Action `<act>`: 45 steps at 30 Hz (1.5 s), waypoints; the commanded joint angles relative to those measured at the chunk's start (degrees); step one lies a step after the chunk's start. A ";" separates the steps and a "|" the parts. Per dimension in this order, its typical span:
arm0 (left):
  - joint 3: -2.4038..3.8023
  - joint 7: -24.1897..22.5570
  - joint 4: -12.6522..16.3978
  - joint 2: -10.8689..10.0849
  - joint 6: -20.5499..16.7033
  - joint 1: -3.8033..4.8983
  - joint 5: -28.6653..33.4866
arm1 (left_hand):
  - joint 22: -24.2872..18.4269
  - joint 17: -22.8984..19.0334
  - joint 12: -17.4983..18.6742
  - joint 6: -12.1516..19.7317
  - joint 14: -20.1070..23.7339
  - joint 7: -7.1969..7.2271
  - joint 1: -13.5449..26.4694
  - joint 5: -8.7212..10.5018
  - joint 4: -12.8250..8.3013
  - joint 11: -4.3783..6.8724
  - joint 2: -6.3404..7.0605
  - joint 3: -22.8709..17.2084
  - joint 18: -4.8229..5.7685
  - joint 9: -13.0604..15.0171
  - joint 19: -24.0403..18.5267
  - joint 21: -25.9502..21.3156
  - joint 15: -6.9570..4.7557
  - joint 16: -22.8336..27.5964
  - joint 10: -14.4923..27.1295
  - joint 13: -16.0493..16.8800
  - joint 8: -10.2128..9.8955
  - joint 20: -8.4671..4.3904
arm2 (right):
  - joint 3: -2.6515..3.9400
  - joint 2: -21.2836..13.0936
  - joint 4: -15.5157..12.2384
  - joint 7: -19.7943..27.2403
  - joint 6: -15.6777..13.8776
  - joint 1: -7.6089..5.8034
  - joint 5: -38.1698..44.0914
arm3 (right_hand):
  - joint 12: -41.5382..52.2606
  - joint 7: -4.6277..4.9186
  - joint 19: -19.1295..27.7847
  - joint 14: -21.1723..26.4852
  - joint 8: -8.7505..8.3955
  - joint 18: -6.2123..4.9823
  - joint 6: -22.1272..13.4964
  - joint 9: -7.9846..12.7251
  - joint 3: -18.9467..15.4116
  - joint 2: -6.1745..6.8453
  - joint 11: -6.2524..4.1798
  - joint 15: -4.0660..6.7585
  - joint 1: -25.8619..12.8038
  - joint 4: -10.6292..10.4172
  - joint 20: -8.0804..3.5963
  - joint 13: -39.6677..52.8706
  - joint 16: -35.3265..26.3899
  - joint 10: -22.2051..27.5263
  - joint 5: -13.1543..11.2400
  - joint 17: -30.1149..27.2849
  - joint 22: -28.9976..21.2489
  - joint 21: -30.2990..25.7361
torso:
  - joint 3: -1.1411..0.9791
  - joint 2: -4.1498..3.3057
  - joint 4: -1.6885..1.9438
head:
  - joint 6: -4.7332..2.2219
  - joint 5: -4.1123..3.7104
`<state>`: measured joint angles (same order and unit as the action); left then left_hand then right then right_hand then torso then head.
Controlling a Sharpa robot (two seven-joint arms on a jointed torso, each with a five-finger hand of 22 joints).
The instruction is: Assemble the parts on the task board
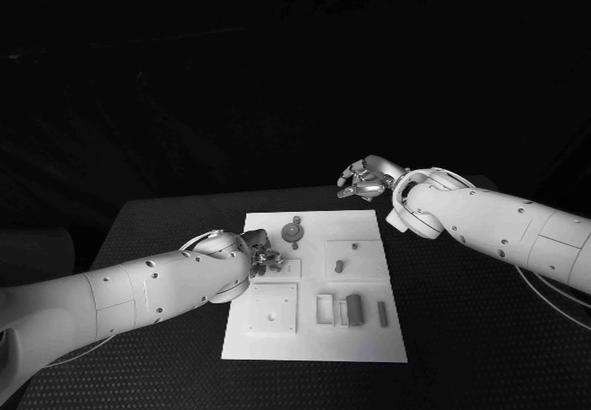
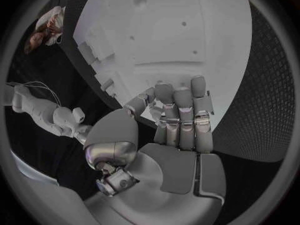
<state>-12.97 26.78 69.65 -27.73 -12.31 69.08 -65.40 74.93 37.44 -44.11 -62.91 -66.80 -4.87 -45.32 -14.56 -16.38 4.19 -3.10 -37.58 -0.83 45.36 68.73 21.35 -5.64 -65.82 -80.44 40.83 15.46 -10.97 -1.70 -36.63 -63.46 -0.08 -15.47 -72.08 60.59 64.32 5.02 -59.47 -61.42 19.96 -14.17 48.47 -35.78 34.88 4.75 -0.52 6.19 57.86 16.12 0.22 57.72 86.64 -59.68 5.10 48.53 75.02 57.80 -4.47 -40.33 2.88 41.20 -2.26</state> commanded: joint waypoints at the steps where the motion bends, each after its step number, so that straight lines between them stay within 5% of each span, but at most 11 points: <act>1: -0.33 1.21 -0.11 -0.24 2.13 -0.46 1.87 | 1.27 -0.11 -0.36 -6.53 0.12 3.89 -0.90 0.34 -0.15 1.05 -1.03 -0.28 -0.70 -0.03 0.24 -0.22 0.07 -0.33 1.03 -0.05 -0.08 -0.15 | 0.03 0.03 0.01 0.55 0.70 0.00 0.03 | -0.16 0.52 0.48 0.22 -0.35 -0.83 9.67 -0.10 -0.06 -0.16 0.00 0.11 -0.39 -0.08 0.05 -0.08 -0.39 4.20 0.34 0.01 0.69 -0.26 | -0.01 0.01 0.02 | 0.04 -0.03; 45: -0.36 1.61 -1.21 1.03 6.58 -0.45 0.24 | 1.31 -0.80 -0.92 -6.59 0.37 3.92 -1.50 0.64 -0.06 1.09 -0.60 -0.30 -0.67 0.17 0.32 -0.03 0.01 -1.20 1.18 -0.03 -0.10 -0.18 | 0.03 0.28 0.12 0.55 0.89 0.00 -0.05 | -0.14 0.52 0.48 0.24 -0.47 -0.83 9.69 -0.18 -0.03 -0.19 0.01 0.11 -0.41 -0.04 0.05 -0.11 -0.40 4.24 0.34 0.02 0.71 -0.29 | -0.04 0.03 -0.01 | 0.44 0.12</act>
<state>-12.82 27.15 68.47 -26.98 -9.55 69.37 -64.31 74.94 36.69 -44.76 -63.01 -66.85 -4.79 -45.54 -13.68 -16.60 4.19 -2.88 -37.64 -0.83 45.66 68.80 21.35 -5.60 -66.74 -80.44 40.84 15.75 -11.04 -1.70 -36.42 -63.28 -0.05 -15.22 -72.08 60.53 64.32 5.02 -59.47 -61.52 19.73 -14.17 48.47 -35.86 34.88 4.75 -0.51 6.07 57.86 16.12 0.22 57.68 86.41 -59.68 5.10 48.53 75.02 57.80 -4.52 -40.30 2.87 41.60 -2.18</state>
